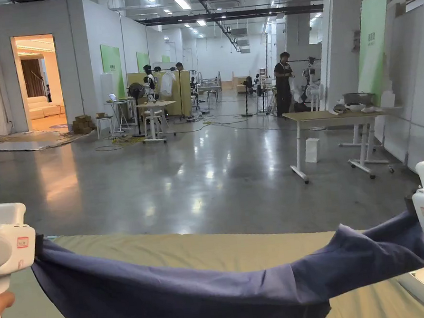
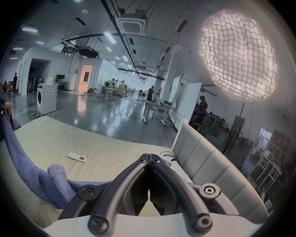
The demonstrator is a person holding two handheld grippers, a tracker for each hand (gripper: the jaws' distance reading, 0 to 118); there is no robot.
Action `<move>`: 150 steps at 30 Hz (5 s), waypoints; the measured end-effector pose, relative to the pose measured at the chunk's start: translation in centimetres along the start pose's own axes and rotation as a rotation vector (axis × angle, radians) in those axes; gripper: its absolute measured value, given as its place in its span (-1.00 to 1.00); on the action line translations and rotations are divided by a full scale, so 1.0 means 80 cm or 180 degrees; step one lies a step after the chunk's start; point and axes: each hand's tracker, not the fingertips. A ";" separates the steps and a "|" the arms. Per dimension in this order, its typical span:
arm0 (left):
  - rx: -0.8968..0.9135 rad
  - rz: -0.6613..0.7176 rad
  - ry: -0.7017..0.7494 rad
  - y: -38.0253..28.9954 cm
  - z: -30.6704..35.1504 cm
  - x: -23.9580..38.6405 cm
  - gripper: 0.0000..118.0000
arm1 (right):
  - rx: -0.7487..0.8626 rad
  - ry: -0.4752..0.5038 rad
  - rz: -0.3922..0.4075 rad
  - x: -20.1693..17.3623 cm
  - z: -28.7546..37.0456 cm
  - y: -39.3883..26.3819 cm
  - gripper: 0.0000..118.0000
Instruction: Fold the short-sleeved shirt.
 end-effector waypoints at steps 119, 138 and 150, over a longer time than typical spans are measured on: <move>-0.1600 0.0769 0.0026 -0.405 -0.002 -0.100 -0.15 | -0.0220 0.0822 -0.0359 -0.278 0.139 -0.267 -1.00; -0.2011 0.0242 0.0334 -0.456 -0.042 -0.069 -0.39 | -0.0491 0.0859 -0.0241 -0.297 0.126 -0.287 -1.00; -0.1815 0.0319 0.0136 -0.446 -0.021 -0.073 -0.90 | -0.0694 0.0967 -0.0082 -0.289 0.067 -0.282 -1.00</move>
